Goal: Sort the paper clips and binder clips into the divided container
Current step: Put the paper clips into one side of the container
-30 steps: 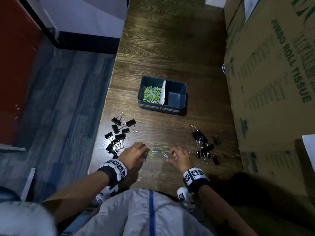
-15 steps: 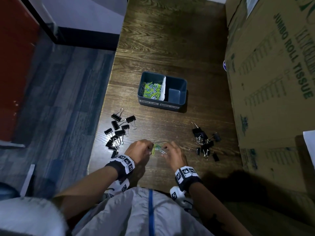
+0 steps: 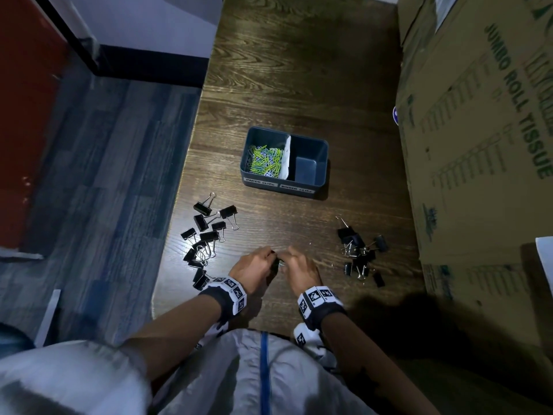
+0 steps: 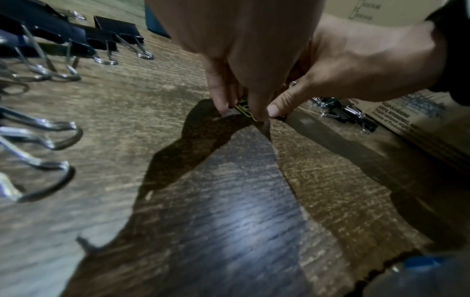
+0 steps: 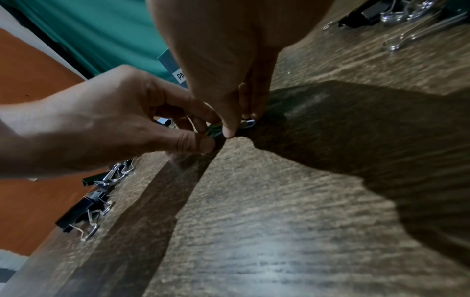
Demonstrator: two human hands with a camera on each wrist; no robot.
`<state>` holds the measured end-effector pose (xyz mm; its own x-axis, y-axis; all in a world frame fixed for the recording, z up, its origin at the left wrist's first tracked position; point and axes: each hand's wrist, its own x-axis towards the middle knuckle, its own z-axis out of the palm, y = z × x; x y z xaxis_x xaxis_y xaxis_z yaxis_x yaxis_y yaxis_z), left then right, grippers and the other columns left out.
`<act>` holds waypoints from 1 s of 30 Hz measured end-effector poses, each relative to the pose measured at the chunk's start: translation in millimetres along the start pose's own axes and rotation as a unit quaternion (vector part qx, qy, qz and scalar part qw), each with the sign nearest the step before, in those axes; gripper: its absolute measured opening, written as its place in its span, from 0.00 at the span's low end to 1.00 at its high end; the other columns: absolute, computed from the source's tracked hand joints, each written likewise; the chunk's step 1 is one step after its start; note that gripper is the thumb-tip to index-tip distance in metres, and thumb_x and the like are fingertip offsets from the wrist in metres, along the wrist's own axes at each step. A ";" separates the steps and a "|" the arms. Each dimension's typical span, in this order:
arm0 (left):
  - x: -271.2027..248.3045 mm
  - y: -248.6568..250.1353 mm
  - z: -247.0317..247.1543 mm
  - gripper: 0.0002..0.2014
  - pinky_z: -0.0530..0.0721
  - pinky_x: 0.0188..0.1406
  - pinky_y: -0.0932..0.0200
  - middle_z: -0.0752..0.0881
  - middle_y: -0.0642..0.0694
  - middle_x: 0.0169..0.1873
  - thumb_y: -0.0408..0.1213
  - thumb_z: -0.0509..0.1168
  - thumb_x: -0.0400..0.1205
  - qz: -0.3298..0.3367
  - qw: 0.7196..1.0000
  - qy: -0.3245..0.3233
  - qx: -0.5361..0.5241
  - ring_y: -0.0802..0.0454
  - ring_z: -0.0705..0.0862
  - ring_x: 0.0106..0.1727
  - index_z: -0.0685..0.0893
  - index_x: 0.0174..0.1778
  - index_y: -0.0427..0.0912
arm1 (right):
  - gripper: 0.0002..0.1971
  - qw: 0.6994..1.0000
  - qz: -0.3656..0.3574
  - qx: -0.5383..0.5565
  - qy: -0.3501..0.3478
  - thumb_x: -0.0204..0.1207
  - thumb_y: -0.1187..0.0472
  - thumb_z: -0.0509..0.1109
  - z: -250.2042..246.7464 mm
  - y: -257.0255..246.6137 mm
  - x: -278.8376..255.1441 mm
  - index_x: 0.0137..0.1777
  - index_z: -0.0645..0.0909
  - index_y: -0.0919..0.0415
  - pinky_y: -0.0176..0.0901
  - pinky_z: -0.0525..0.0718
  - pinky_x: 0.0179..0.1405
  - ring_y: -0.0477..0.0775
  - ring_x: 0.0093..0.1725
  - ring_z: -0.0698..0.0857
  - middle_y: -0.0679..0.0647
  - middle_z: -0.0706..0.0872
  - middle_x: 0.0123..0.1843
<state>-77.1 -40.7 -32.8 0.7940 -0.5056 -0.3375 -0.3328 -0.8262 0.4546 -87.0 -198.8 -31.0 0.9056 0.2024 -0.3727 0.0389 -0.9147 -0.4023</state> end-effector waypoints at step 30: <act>74.3 -19.4 -198.0 0.04 0.87 0.43 0.67 0.89 0.50 0.38 0.29 0.72 0.78 -0.032 0.954 0.234 -0.183 0.61 0.87 0.38 0.90 0.46 0.39 | 0.06 0.985 0.124 0.106 -0.050 0.72 0.62 0.79 -64.0 -17.8 13.4 0.36 0.88 0.51 0.43 0.86 0.45 0.47 0.41 0.88 0.43 0.88 0.37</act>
<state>89.1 -13.0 96.6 0.9755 -0.2201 -0.0077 -0.1444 -0.6657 0.7321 -48.6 -202.1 24.6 0.8297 0.0244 -0.5576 -0.2771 -0.8493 -0.4494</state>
